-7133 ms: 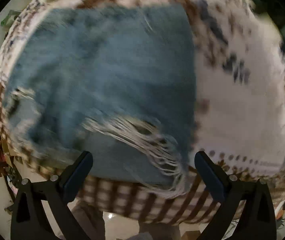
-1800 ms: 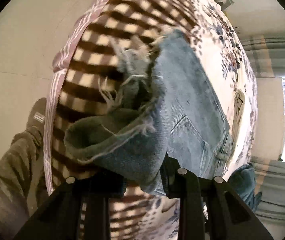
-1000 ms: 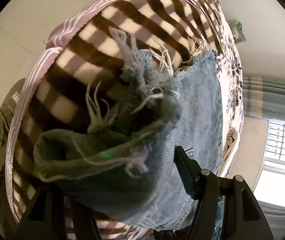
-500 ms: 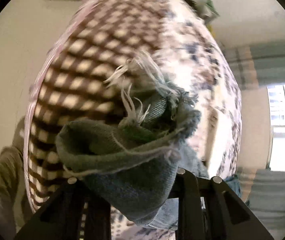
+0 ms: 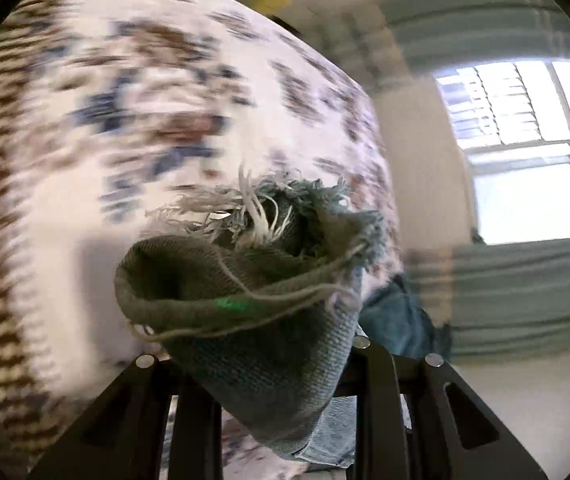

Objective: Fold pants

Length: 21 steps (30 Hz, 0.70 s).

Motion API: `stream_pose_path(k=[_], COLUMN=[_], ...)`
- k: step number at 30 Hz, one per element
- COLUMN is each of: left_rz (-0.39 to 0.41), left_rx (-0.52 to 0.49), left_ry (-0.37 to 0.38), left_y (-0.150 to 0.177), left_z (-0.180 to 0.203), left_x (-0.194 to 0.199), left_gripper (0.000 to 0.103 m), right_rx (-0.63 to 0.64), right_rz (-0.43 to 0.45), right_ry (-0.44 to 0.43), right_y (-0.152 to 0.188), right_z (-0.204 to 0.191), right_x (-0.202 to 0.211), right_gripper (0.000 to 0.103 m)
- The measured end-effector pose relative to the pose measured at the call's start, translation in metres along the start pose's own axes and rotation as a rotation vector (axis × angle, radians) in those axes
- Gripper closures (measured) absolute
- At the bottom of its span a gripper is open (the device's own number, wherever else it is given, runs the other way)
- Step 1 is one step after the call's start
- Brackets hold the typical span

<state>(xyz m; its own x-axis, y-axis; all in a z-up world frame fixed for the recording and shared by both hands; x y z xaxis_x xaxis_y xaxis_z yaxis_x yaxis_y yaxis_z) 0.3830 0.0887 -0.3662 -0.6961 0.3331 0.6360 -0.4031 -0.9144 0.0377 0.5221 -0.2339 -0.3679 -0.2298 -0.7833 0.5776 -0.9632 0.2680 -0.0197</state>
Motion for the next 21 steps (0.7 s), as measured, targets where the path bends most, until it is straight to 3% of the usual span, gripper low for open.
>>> stream_pose_path(k=[5, 9, 13, 16, 18, 21], left_rz=[-0.089, -0.142, -0.209, -0.264, -0.276, -0.288], left_rx=[-0.117, -0.211, -0.256, -0.217, -0.195, -0.252], left_ry=[0.07, 0.065, -0.016, -0.112, -0.134, -0.144], left_y=[-0.063, -0.099, -0.113, -0.114, -0.112, -0.104], left_z=[0.074, 0.088, 0.043, -0.02, -0.045, -0.058], left_x=[-0.089, -0.166, -0.236, -0.274, -0.282, -0.286], left_gripper=[0.082, 0.082, 0.082, 0.082, 0.082, 0.082], right_rx=[-0.015, -0.049, -0.144, -0.197, -0.209, -0.224], right_rz=[0.153, 0.216, 0.197, 0.179, 0.209, 0.223], right_ry=[-0.006, 0.013, 0.053, 0.085, 0.067, 0.059], right_y=[-0.08, -0.113, -0.099, -0.077, -0.067, -0.058], right_z=[-0.011, 0.029, 0.113, 0.16, 0.173, 0.185], right_x=[-0.018, -0.065, -0.13, -0.168, -0.176, -0.18], right_gripper=[0.082, 0.082, 0.082, 0.082, 0.082, 0.082])
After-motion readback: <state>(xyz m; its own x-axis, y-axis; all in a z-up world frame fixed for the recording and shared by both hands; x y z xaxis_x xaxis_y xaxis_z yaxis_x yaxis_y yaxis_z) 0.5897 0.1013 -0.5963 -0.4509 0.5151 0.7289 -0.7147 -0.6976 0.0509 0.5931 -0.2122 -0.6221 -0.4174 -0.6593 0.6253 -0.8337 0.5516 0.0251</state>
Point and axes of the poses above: each gripper's, at about its wrist camera, not at the fingertips, and x roughly against the way its jaws point, z to its right, y to its underside, the point moved 5 cm from there along -x, roughly the way its jaws point, and after that the axes turned 6 degrees about -z, right-handed, at the moved point
